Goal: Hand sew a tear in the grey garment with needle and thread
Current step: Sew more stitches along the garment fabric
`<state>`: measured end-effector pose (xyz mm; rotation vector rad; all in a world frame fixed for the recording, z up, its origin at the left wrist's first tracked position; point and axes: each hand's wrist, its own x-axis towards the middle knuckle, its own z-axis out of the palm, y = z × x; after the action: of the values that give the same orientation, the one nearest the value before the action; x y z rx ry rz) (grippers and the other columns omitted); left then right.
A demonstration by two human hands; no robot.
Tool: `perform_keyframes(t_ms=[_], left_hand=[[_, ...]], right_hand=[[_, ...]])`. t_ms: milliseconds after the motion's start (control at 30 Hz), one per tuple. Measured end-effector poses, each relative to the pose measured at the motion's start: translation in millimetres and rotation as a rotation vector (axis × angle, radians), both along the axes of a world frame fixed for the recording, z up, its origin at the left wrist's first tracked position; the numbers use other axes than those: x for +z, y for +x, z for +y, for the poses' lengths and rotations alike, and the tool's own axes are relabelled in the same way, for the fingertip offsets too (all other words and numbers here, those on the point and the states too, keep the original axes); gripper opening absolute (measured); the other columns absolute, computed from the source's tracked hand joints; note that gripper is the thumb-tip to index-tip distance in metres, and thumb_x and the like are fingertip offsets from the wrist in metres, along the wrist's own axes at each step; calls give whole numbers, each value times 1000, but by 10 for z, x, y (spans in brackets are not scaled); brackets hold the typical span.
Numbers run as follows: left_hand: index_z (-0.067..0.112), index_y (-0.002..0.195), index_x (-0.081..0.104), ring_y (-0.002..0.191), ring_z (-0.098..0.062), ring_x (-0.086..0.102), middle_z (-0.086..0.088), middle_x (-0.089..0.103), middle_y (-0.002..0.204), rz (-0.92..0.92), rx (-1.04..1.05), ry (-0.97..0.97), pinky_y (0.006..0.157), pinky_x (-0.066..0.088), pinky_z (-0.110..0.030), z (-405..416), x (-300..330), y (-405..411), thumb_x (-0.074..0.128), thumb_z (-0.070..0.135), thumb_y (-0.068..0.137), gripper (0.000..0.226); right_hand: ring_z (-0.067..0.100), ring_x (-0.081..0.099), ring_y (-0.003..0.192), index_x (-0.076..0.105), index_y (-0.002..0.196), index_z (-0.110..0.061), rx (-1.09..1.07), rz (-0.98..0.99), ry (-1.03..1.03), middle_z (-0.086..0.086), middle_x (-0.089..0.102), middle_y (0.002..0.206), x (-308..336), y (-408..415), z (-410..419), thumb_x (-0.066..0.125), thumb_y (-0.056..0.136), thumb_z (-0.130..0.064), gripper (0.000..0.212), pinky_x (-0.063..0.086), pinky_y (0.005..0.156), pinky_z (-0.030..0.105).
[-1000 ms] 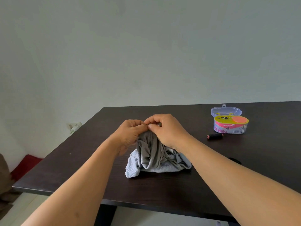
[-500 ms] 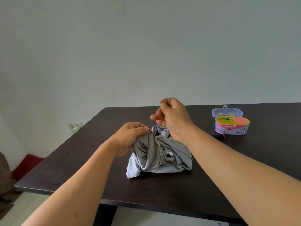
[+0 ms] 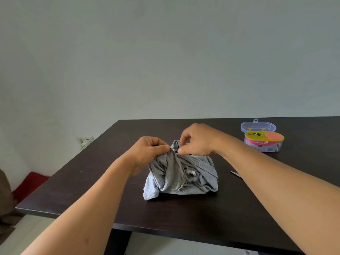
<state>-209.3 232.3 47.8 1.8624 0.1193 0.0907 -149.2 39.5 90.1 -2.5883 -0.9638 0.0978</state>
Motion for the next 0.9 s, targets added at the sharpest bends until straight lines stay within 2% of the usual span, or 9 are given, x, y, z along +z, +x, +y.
perform_keyframes(t_ms=[67, 167, 300, 400, 467, 600, 733, 800, 900], left_hand=[[7, 84, 72, 72, -16, 67, -8, 72, 79, -4, 9, 7, 71, 56, -29, 5, 0, 3, 70, 9, 91, 7], [8, 85, 73, 73, -17, 68, -8, 73, 80, 1, 12, 4, 70, 56, -30, 29, -30, 4, 70, 9, 90, 6], [9, 86, 74, 77, -20, 69, -10, 74, 83, 9, 5, -1, 75, 57, -33, 32, -76, 12, 71, 11, 90, 6], [7, 88, 74, 77, -20, 69, -11, 74, 85, 15, -3, 6, 78, 59, -35, -2, -96, 8, 71, 12, 91, 6], [7, 88, 73, 78, -21, 68, -12, 73, 85, 19, -10, -2, 80, 58, -36, -14, -96, 8, 71, 12, 91, 6], [10, 84, 74, 74, -18, 68, -9, 73, 81, 49, -43, 15, 72, 57, -31, 8, -86, -10, 72, 12, 90, 7], [8, 84, 74, 74, -18, 69, -9, 73, 80, 74, -44, 4, 71, 57, -30, 60, -145, -31, 72, 11, 90, 6], [8, 84, 74, 73, -18, 69, -10, 73, 79, 75, -36, -4, 71, 56, -31, 82, -165, -32, 72, 10, 90, 7], [10, 81, 74, 72, -18, 68, -9, 73, 78, 58, -14, 2, 70, 55, -32, 109, -168, -13, 71, 10, 90, 10]], right_hand=[[6, 60, 79, 72, 80, -27, 25, 62, -12, -18, 61, 76, -31, -8, 7, 72, 84, -31, 6, 42, 68, 23], [2, 58, 61, 74, 79, -19, -22, 290, 329, -10, 66, 70, -64, 13, 26, 73, 86, -22, 8, 42, 58, 20], [6, 25, 36, 66, 85, -11, -81, 655, 806, 4, 64, 77, -104, 38, 98, 64, 93, -14, 9, 19, 40, 19], [6, 21, 34, 56, 86, -13, -44, 854, 961, 11, 73, 96, -137, 42, 159, 53, 101, -18, 16, 18, 39, 18], [7, 21, 32, 51, 88, -15, -13, 908, 970, 13, 74, 91, -161, 19, 193, 48, 103, -20, 17, 18, 38, 18], [7, 21, 32, 53, 87, -15, -46, 812, 1026, 6, 57, 63, -170, 37, 270, 47, 104, -19, 18, 19, 39, 16], [6, 25, 34, 58, 86, -16, -105, 631, 1082, 1, 48, 61, -132, 123, 282, 52, 101, -19, 16, 22, 40, 19], [5, 38, 40, 62, 86, -15, -113, 349, 844, -5, 51, 61, -114, 127, 249, 61, 95, -21, 11, 33, 45, 22], [5, 53, 65, 63, 95, -25, -6, 43, 242, -13, 54, 74, -114, 96, 213, 72, 82, -34, 18, 41, 62, 26]])
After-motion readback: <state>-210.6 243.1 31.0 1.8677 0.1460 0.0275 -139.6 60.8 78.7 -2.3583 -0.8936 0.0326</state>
